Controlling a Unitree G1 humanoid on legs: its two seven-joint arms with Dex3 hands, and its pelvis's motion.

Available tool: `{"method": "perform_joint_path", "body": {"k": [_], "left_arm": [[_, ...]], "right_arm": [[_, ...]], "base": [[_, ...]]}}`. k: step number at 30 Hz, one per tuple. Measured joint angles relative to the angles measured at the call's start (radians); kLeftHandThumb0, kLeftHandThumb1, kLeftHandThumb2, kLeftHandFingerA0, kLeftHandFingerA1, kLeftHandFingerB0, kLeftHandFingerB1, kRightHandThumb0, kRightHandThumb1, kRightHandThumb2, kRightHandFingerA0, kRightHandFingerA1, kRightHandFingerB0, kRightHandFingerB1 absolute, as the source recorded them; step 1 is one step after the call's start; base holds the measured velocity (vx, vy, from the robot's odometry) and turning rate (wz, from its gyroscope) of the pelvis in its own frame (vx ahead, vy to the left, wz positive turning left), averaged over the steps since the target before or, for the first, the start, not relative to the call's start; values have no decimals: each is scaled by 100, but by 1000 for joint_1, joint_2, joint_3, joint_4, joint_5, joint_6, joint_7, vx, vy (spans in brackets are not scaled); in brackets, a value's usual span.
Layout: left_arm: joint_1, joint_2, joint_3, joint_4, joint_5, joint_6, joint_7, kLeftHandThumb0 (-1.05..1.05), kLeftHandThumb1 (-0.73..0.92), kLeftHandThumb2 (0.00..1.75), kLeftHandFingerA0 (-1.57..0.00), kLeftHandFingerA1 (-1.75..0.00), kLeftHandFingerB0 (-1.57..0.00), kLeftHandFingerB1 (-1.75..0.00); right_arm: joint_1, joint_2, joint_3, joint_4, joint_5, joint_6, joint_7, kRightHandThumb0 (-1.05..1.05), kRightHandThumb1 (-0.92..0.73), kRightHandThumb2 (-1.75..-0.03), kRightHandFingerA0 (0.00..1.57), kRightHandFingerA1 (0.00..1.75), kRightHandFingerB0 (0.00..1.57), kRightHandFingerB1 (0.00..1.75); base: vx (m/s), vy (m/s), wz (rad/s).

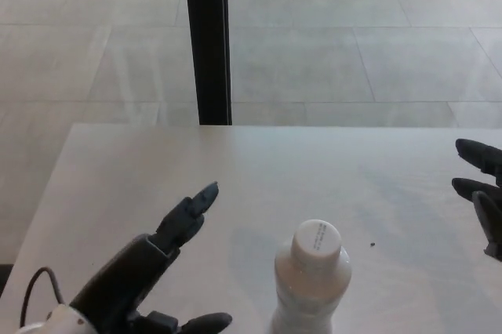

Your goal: The robot uses its left hand to to lift the bottle kept on the middle of the desk and tilts it towards its right hand. It then uses its right hand to rotate its cap to open it and places the bottle and cap back on the desk

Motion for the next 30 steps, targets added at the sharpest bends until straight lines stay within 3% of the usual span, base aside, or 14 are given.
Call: {"method": "perform_joint_path", "body": {"k": [5, 6, 7, 9, 10, 11, 12, 18, 19, 20, 24, 25, 26, 30], "left_arm": [[-18, -44, -88, 28, 72, 0, 35, -86, 46, 92, 0, -33, 0, -19], [-22, -55, -106, 35, 84, 0, 42, -79, 42, 90, 0, -38, 0, -26], [-25, -72, -125, 47, 99, 0, 53, -85, 35, 77, 0, -30, 0, -25], [-29, -104, -161, 68, 127, 0, 74, -84, 35, 75, 0, -29, -1, -22], [-30, -112, -168, 74, 133, 0, 79, -81, 46, 56, 0, -20, 0, -23], [-31, -129, -188, 89, 152, 0, 92, -77, 42, 88, 0, -36, 0, -20], [-32, -144, -201, 102, 166, 1, 105, -77, 42, 88, 0, -35, 0, -18], [-36, -215, -250, 183, 248, 12, 175, -82, 45, 88, 0, -31, 0, -12], [-36, -223, -254, 193, 263, 21, 184, -79, 43, 88, 0, -33, 0, -15], [-37, -228, -257, 202, 272, 26, 191, -82, 46, 59, 0, -3, 0, 0], [-39, -239, -272, 226, 317, 56, 214, -85, 49, 56, 0, 0, 0, 0], [-38, -242, -274, 228, 325, 62, 218, -84, 46, 67, 0, 0, 0, 0], [-37, -245, -274, 229, 328, 63, 221, -86, 49, 89, 0, -24, 0, -6], [-22, -306, -267, 245, 347, 73, 268, -91, 50, 89, 0, -24, 0, -4]], "right_arm": [[0, 12, 6, 1, -5, 3, -5, -82, -76, -79, 33, 52, 30, 36], [0, 17, 8, 1, -6, 4, -5, -77, -89, -67, 35, 48, 33, 31], [0, 23, 10, 1, -7, 4, -6, -84, -76, -82, 33, 52, 29, 36], [0, 32, 15, 2, -9, 6, -9, -83, -76, -81, 34, 53, 30, 37], [-1, 34, 15, 3, -10, 6, -10, -84, -76, -84, 33, 54, 29, 38], [-1, 40, 18, 4, -12, 7, -12, -83, -76, -84, 34, 54, 29, 37], [-1, 45, 20, 4, -14, 7, -14, -77, -90, -67, 37, 51, 33, 30], [-5, 75, 24, 8, -27, 12, -30, -79, -90, -68, 37, 52, 34, 31], [-6, 80, 24, 8, -29, 13, -33, -87, -76, -86, 33, 56, 29, 37], [-8, 84, 24, 9, -30, 14, -37, -79, -90, -67, 37, 53, 35, 31], [-10, 99, 23, 9, -31, 19, -47, -80, -90, -68, 38, 53, 35, 31], [-10, 101, 22, 8, -31, 21, -48, -79, -90, -67, 39, 53, 35, 31], [-10, 101, 22, 8, -31, 21, -49, -80, -89, -67, 38, 54, 36, 31], [-10, 104, 16, 8, -31, 23, -55, -81, -88, -67, 40, 56, 38, 32]], "base": [[0, 0, 0], [0, 0, 0], [0, 0, 0], [0, 0, 0], [0, 0, 0], [0, 0, 0], [0, 0, 0], [0, 0, 0], [0, 0, 0], [0, 0, 0], [0, 0, 0], [0, 0, 0], [0, 0, 0], [0, 0, 0]]}}
